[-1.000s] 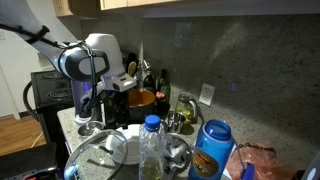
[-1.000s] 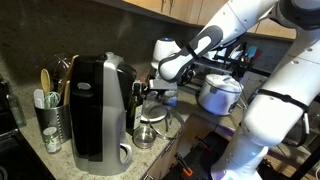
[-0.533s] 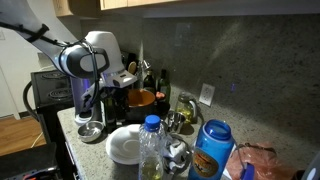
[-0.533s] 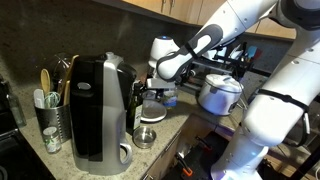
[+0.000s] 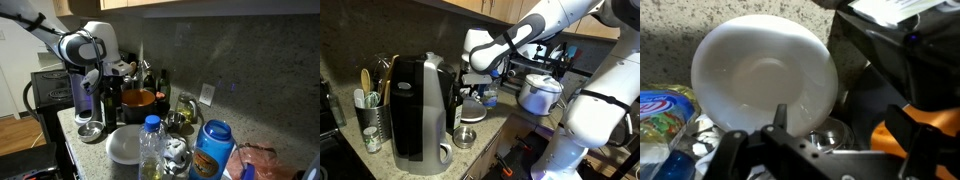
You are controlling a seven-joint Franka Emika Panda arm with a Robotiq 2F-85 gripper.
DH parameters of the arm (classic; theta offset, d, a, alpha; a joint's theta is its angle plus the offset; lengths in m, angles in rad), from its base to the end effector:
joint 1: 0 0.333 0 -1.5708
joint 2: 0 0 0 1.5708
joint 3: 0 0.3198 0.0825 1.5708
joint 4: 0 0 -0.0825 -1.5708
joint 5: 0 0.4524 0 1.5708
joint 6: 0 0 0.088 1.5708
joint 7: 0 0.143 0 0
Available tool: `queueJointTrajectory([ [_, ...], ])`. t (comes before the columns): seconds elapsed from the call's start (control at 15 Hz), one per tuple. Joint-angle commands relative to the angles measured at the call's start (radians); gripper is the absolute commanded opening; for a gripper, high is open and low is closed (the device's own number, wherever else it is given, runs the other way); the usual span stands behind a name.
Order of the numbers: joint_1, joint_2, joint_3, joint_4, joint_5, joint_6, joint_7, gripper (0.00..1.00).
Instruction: Remove the glass lid from the pot on the left and place it on top of the white plate
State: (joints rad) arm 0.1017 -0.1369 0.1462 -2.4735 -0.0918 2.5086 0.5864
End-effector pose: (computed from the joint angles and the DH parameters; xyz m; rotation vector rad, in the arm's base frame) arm 0.5170 0.1277 0.2804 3.0949 -0.4184 0.2940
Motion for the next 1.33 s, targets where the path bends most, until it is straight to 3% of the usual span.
queueJointTrajectory([
  [0.0, 0.006, -0.028, 0.018, 0.067, 0.02, -0.119, -0.042, 1.0],
  [0.73, 0.009, 0.002, 0.03, 0.267, 0.003, -0.358, -0.044, 1.0],
  [1.13, 0.012, 0.027, 0.022, 0.328, 0.031, -0.431, -0.094, 1.0],
  [1.27, 0.011, 0.012, 0.026, 0.295, 0.009, -0.391, -0.072, 1.0],
])
